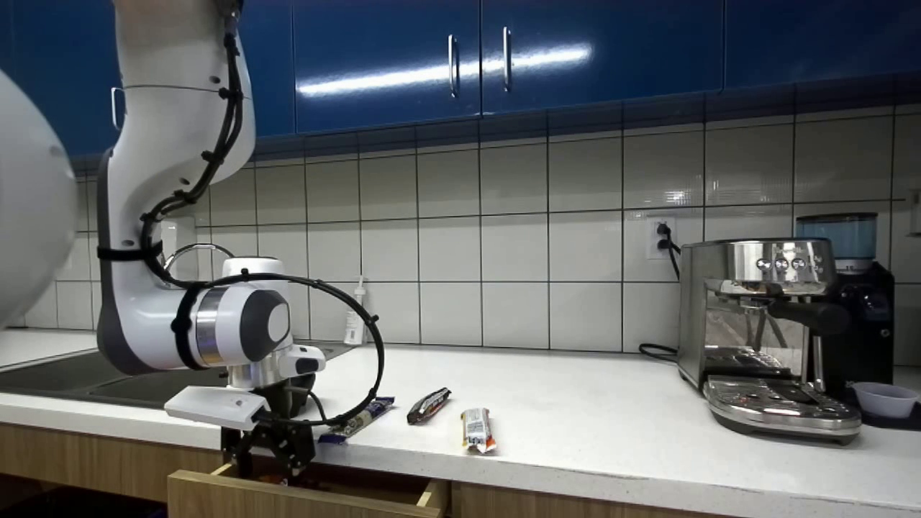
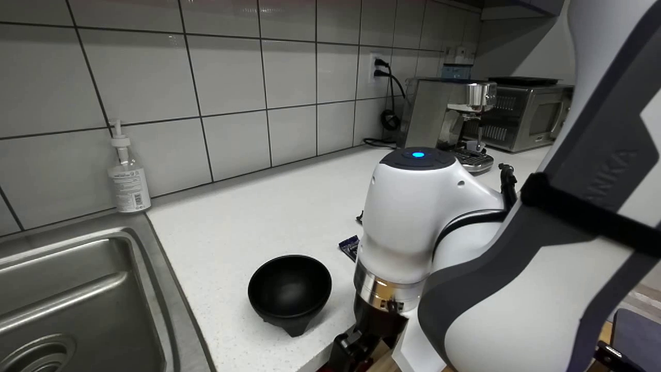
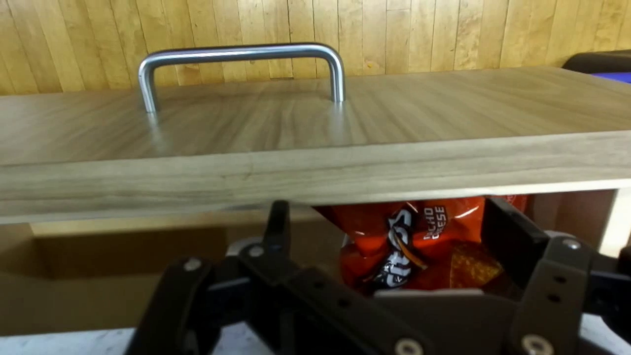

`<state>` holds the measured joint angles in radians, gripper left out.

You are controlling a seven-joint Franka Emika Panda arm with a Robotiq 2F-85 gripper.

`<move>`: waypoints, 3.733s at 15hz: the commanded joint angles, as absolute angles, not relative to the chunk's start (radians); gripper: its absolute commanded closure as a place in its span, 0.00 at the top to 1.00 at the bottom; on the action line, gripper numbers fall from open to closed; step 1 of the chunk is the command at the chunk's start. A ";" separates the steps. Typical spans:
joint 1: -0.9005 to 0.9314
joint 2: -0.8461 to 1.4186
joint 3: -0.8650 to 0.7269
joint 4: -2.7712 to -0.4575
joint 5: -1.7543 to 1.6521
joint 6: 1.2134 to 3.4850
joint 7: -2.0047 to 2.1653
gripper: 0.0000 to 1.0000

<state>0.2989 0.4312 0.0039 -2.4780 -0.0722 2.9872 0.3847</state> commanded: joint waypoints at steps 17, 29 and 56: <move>0.262 0.398 0.078 -2.514 0.031 2.840 0.295 1.00; 0.256 0.362 0.120 -2.588 0.059 2.811 0.287 1.00; 0.202 0.372 0.220 -2.670 0.204 2.741 0.232 1.00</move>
<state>0.2109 0.3739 0.2115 -2.6639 0.1910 2.7649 0.2449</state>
